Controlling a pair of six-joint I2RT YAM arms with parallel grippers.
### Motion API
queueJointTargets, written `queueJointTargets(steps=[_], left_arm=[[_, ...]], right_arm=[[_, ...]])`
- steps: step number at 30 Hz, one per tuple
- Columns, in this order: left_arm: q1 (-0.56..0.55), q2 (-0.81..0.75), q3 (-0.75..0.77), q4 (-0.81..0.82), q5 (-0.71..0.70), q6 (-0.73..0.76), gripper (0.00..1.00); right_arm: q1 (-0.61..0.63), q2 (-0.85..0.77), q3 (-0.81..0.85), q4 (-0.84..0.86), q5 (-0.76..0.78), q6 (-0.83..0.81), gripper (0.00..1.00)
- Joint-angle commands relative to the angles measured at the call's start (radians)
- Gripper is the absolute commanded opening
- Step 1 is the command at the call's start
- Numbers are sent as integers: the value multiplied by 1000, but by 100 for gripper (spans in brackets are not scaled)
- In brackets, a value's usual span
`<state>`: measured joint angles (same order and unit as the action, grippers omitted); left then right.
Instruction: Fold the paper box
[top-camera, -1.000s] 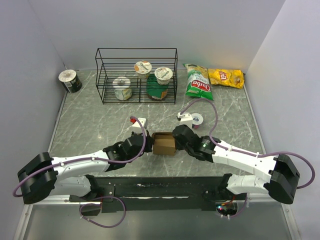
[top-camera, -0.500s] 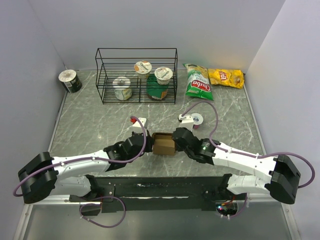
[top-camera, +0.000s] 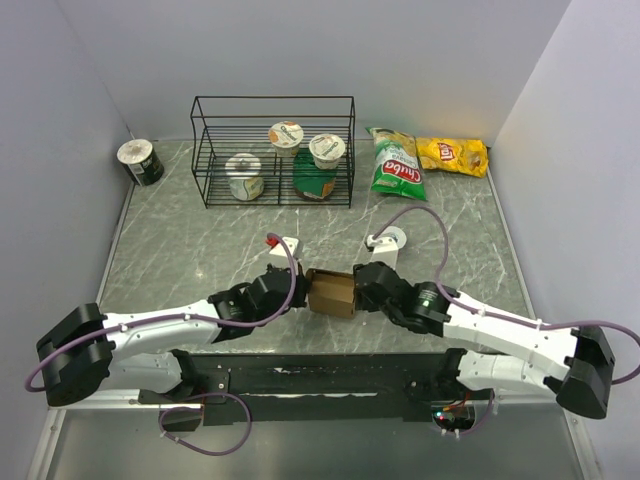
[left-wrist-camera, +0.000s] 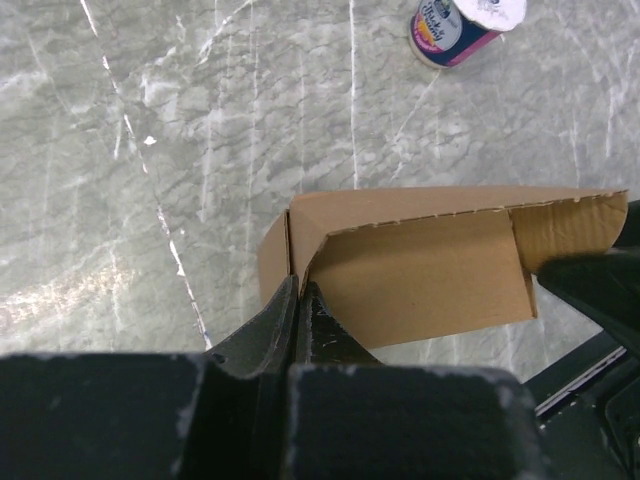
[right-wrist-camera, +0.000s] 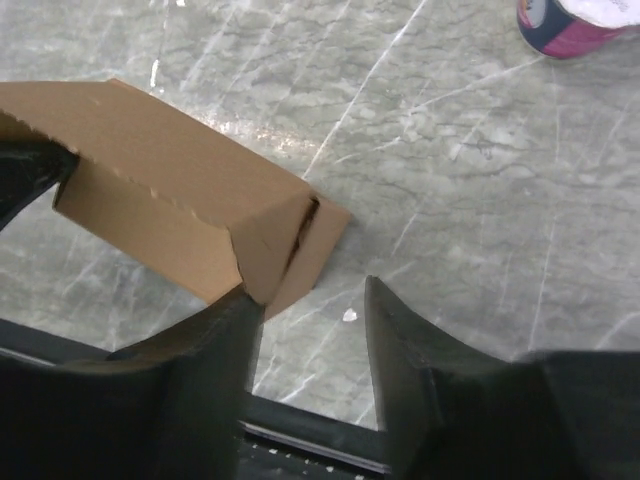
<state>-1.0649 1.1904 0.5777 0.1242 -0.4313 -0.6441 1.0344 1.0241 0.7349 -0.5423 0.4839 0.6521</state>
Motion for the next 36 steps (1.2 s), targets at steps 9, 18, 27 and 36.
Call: queueJointTargets(steps=[9,18,27,36], left_arm=[[-1,38,45,-121,-4,52,1],[-1,49,51,-117,6,75,1],[-3,60,59,-115,11,95,1],[-3,49,56,-115,11,104,1]], right_arm=[[3,-180,11,36,-85,-107,86],[-11,-145,121,114,-133,-332,87],[-13,1,161,244,-171,-719,78],[-14,-19,21,395,-271,-861,70]])
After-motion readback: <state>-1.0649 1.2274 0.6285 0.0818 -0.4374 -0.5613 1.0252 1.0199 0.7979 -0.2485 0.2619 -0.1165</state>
